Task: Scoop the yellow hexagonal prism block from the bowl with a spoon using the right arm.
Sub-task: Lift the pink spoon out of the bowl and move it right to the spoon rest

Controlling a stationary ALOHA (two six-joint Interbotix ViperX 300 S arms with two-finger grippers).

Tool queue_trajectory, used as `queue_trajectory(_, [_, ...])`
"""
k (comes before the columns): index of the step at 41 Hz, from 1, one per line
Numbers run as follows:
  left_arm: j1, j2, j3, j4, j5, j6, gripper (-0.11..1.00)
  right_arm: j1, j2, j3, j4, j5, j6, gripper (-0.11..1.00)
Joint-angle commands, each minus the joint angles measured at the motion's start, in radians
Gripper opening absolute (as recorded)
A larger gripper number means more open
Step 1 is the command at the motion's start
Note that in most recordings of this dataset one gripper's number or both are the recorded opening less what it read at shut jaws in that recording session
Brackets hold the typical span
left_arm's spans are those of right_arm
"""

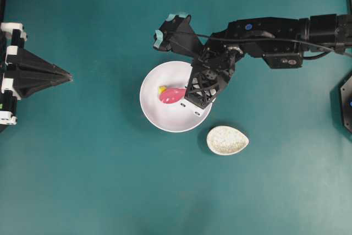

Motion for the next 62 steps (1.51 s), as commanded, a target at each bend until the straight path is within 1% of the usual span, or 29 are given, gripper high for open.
queue_trajectory(1, [0.002,0.009,-0.023,0.002,-0.005,0.0,0.02,0.003,-0.043,-0.009,-0.005,-0.002,-0.002,0.08])
queue_trajectory(4, [0.0,0.009,-0.023,0.002,-0.005,0.0,0.02,0.003,-0.06,-0.009,-0.014,0.0,-0.003,0.08])
queue_trajectory(10, [0.0,0.009,-0.023,0.002,-0.005,0.0,0.02,0.003,-0.12,-0.017,-0.064,0.008,-0.006,0.08])
queue_trajectory(16, [0.002,0.009,-0.023,0.002,-0.005,0.0,0.02,0.003,-0.215,-0.017,-0.149,0.048,-0.006,0.08])
queue_trajectory(20, [0.0,0.009,-0.023,0.002,-0.005,0.0,0.02,0.003,-0.279,-0.012,-0.189,0.086,-0.005,0.08])
queue_trajectory(25, [0.0,0.009,-0.023,0.002,-0.005,0.0,0.01,0.003,-0.341,0.012,-0.195,0.129,-0.005,0.08])
queue_trajectory(28, [0.002,0.009,-0.023,0.002,-0.006,0.0,0.02,0.011,-0.38,0.049,-0.196,0.15,-0.005,0.08])
queue_trajectory(32, [0.002,0.009,-0.023,0.002,-0.006,0.0,0.02,0.031,-0.423,0.104,-0.195,0.144,0.0,0.08])
queue_trajectory(36, [0.0,0.009,-0.023,0.002,-0.008,0.0,0.02,0.074,-0.479,0.163,-0.195,0.098,0.005,0.08])
queue_trajectory(43, [0.002,0.009,-0.023,0.002,-0.008,0.0,0.02,0.167,-0.551,0.272,-0.193,-0.048,0.025,0.08])
queue_trajectory(46, [0.002,0.009,-0.023,0.002,-0.009,0.0,0.02,0.201,-0.568,0.33,-0.19,-0.118,0.055,0.08])
queue_trajectory(53, [0.002,0.009,-0.023,0.002,-0.009,0.002,0.01,0.247,-0.568,0.451,-0.192,-0.225,0.144,0.08])
queue_trajectory(58, [0.002,0.009,-0.025,0.002,-0.009,0.003,0.02,0.276,-0.565,0.522,-0.192,-0.302,0.184,0.08])
queue_trajectory(62, [0.002,0.008,-0.025,0.002,-0.011,0.008,0.01,0.298,-0.565,0.566,-0.192,-0.357,0.201,0.08])
